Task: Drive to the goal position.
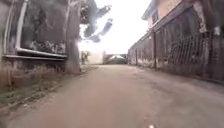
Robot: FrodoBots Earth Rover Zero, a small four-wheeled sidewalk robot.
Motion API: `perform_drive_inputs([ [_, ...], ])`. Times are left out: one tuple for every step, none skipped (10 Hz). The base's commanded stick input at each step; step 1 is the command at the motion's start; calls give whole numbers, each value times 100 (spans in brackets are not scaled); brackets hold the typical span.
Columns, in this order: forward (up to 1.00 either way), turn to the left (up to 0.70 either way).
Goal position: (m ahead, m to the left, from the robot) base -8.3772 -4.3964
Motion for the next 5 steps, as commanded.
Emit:
perform_drive_inputs([
  [50, 0],
  [50, 0],
  [50, 0],
  [50, 0],
  [50, 0],
])
